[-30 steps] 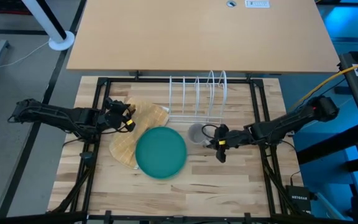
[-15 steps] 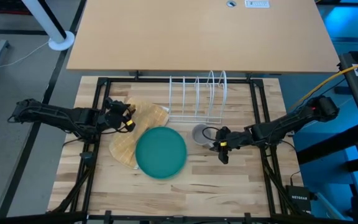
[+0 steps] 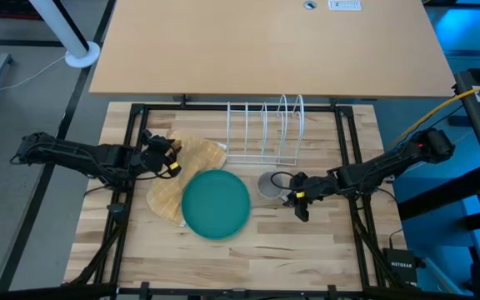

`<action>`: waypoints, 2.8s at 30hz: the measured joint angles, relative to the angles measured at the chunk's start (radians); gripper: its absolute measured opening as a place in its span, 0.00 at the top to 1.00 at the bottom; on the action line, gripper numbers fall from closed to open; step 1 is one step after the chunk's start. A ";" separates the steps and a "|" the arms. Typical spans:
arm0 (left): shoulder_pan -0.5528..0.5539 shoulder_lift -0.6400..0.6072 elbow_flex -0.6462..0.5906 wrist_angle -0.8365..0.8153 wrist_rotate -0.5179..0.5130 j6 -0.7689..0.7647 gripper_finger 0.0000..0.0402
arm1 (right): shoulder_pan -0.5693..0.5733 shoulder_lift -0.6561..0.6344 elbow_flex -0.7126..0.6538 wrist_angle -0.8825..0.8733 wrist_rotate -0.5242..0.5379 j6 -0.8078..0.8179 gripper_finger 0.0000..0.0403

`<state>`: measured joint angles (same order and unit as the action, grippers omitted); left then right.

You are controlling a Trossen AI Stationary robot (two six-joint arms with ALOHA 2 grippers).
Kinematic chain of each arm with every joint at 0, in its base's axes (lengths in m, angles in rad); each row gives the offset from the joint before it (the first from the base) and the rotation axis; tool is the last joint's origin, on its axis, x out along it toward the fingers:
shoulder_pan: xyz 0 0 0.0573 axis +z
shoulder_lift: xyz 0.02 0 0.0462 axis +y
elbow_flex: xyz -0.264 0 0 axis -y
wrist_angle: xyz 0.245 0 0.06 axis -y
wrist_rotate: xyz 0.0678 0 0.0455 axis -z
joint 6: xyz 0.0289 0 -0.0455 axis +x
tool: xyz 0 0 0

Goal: Sort dishes
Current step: Remove the gray mug from the stack of plates, then put the blue plate into the dish rack

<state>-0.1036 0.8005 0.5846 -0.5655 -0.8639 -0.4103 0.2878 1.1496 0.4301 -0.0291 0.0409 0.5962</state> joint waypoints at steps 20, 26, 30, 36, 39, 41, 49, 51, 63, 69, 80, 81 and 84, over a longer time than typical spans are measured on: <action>0.000 -0.006 0.000 0.001 -0.057 0.264 0.61 | 0.000 0.000 0.000 -0.004 -0.055 0.061 0.65; 0.000 -0.054 0.000 0.015 -0.107 0.273 0.61 | 0.000 0.000 0.000 -0.004 -0.112 0.110 0.65; -0.004 -0.103 0.000 0.087 -0.097 0.230 0.61 | 0.000 0.000 0.000 -0.005 -0.149 0.134 0.66; -0.055 -0.141 0.000 0.305 0.248 0.192 0.61 | 0.000 0.000 0.000 0.005 -0.161 0.144 0.66; -0.095 -0.127 0.000 0.357 0.493 0.119 0.61 | 0.000 0.000 0.000 0.018 -0.162 0.141 0.66; -0.129 -0.109 0.001 0.357 0.613 0.028 0.61 | 0.000 0.000 0.000 0.029 -0.161 0.141 0.66; -0.287 0.064 0.001 0.368 0.708 -0.094 0.61 | 0.000 0.000 0.000 0.028 -0.165 0.139 0.66; -0.319 0.116 0.001 0.368 0.708 -0.107 0.61 | 0.000 0.000 0.000 0.028 -0.165 0.139 0.66; -0.432 0.308 0.001 0.377 0.708 -0.049 0.61 | 0.000 0.000 0.001 0.027 -0.258 0.187 0.66; -0.462 0.359 0.001 0.376 0.709 0.051 0.61 | 0.000 0.000 0.001 0.027 -0.268 0.194 0.66; -0.461 0.472 0.001 0.371 0.708 0.168 0.61 | 0.000 0.000 0.001 0.027 -0.252 0.191 0.66; -0.461 0.480 0.001 0.371 0.708 0.177 0.61 | 0.000 0.000 0.001 0.027 -0.251 0.191 0.66; -0.461 0.507 0.001 0.373 0.706 0.199 0.61 | 0.000 0.000 0.001 0.027 -0.236 0.191 0.66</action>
<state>-0.5644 1.3071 0.5854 -0.1928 -0.1581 -0.2118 0.2878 1.1496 0.4309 -0.0017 -0.1947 0.7870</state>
